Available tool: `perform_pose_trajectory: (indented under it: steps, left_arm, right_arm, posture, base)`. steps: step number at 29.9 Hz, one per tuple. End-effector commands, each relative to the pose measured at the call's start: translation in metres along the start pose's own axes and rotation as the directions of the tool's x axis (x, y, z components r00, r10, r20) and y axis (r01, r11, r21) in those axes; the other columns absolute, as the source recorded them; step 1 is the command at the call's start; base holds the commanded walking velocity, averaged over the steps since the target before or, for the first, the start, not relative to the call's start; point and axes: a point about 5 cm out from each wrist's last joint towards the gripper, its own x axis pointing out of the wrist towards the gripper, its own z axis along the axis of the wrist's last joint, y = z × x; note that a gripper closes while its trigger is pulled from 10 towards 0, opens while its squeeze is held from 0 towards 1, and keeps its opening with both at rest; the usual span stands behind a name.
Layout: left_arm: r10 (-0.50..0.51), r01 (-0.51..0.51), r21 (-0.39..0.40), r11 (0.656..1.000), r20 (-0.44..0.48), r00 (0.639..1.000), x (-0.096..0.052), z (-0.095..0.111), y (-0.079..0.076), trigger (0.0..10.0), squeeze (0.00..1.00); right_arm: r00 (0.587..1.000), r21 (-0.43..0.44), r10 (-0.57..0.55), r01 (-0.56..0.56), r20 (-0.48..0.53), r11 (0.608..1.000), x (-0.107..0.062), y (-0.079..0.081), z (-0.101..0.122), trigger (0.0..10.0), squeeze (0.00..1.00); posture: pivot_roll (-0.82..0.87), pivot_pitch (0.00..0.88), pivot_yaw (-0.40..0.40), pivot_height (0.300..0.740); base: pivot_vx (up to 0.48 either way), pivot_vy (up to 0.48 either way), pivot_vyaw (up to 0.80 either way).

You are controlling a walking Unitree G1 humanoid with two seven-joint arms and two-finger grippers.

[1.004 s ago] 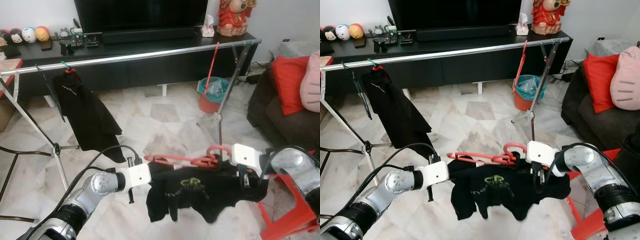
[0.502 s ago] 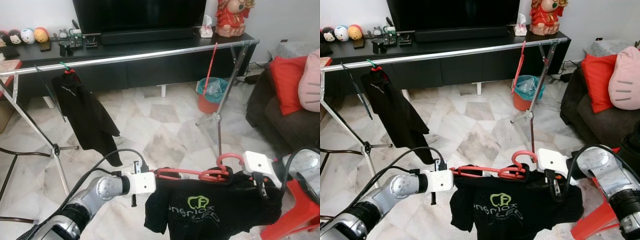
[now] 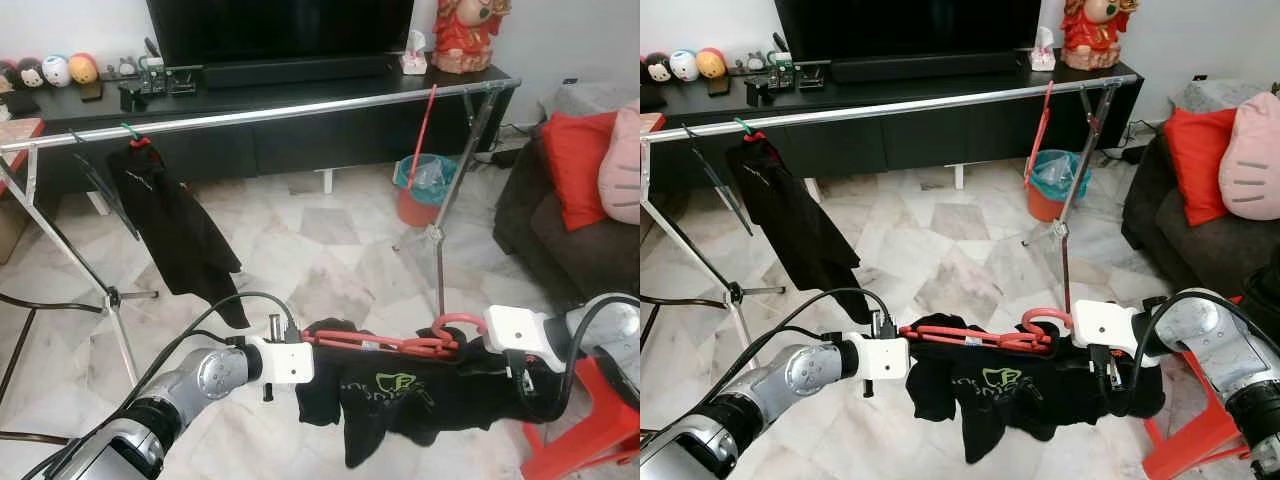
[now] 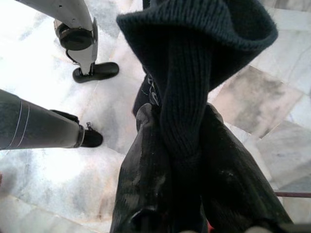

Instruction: Hang hanger

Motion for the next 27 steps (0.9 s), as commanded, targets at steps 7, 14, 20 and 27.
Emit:
perform_pose_trajectory:
  steps: [7, 14, 20, 27]
  left_arm:
    - [-0.004, -0.031, -0.104, 0.994, -0.325, 0.946, -0.042, -0.063, -0.009, 10.0, 0.0]
    - [0.029, -0.065, -0.084, 0.994, -0.372, 0.928, -0.041, -0.066, -0.007, 10.0, 0.0]
    - [0.005, -0.033, -0.062, 0.998, -0.41, 0.912, -0.045, -0.071, -0.009, 10.0, 0.0]
    - [0.007, -0.035, -0.049, 0.998, -0.474, 0.881, -0.051, -0.08, -0.013, 10.0, 0.0]
  right_arm:
    - [0.95, 0.055, -0.215, 0.232, -0.225, 0.971, -0.032, -0.009, -0.036, 10.0, 0.0]
    - [0.974, 0.07, -0.121, 0.136, -0.189, 0.988, -0.023, 0.004, -0.033, 10.0, 0.0]
    - [0.971, 0.084, -0.075, 0.096, -0.227, 0.992, -0.033, 0.007, -0.036, 10.0, 0.0]
    - [0.923, 0.02, -0.074, 0.088, -0.377, 0.996, -0.041, 0.01, -0.048, 10.0, 0.0]
  posture:
    - [-0.02, 0.039, 0.015, 0.74]
    - [-0.02, 0.038, 0.014, 0.74]
    - [-0.02, 0.038, 0.018, 0.74]
    - [-0.02, 0.042, 0.018, 0.74]
  base:
    - [0.0, 0.0, 0.0]
    - [0.0, 0.0, 0.0]
    - [0.0, 0.0, 0.0]
    - [0.0, 0.0, 0.0]
